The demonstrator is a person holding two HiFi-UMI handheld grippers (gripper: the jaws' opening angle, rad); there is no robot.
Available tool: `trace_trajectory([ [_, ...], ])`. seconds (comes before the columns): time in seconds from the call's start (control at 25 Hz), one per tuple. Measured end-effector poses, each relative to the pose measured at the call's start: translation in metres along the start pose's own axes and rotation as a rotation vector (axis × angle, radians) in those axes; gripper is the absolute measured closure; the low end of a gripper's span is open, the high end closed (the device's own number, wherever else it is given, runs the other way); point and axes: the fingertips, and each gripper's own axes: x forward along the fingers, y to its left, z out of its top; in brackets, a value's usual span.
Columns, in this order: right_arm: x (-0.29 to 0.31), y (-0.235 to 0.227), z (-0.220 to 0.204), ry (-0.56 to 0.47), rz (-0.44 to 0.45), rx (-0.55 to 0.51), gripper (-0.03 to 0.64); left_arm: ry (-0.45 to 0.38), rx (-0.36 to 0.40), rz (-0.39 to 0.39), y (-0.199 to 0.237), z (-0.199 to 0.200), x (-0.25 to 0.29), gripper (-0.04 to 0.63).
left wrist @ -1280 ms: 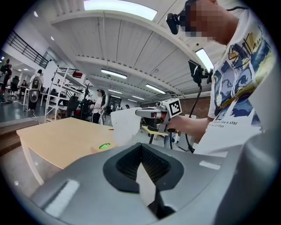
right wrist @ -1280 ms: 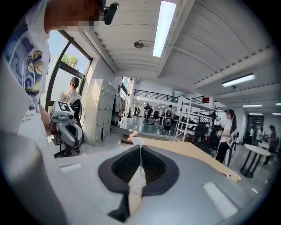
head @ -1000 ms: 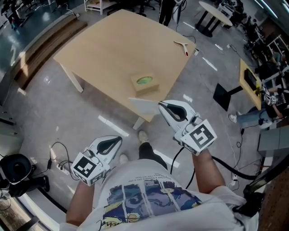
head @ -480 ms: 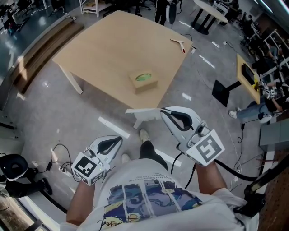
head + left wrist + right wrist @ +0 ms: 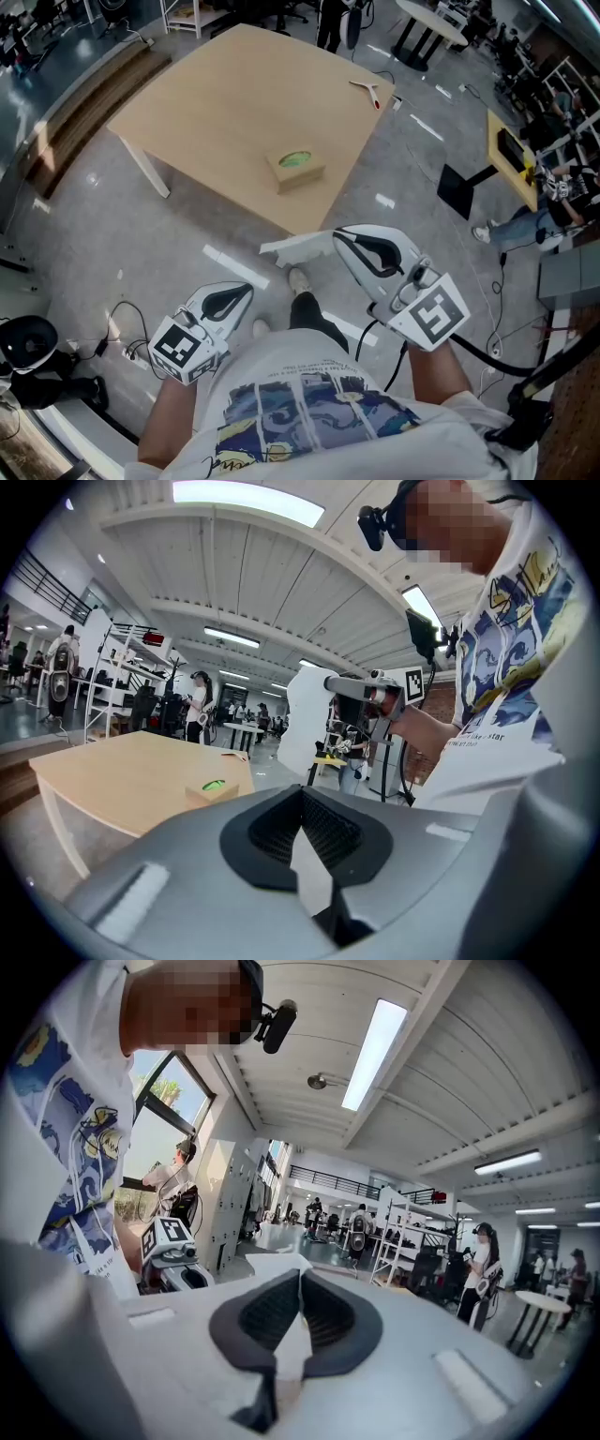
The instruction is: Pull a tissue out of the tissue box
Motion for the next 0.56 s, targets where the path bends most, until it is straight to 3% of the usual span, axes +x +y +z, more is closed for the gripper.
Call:
trace_trajectory([
  [0.56,0.0012,-0.0019,0.0020,-0.001,0.004,0.000,0.614,0.007,0.000,-0.010,0.0033,-0.0024,0.0030,0.589],
])
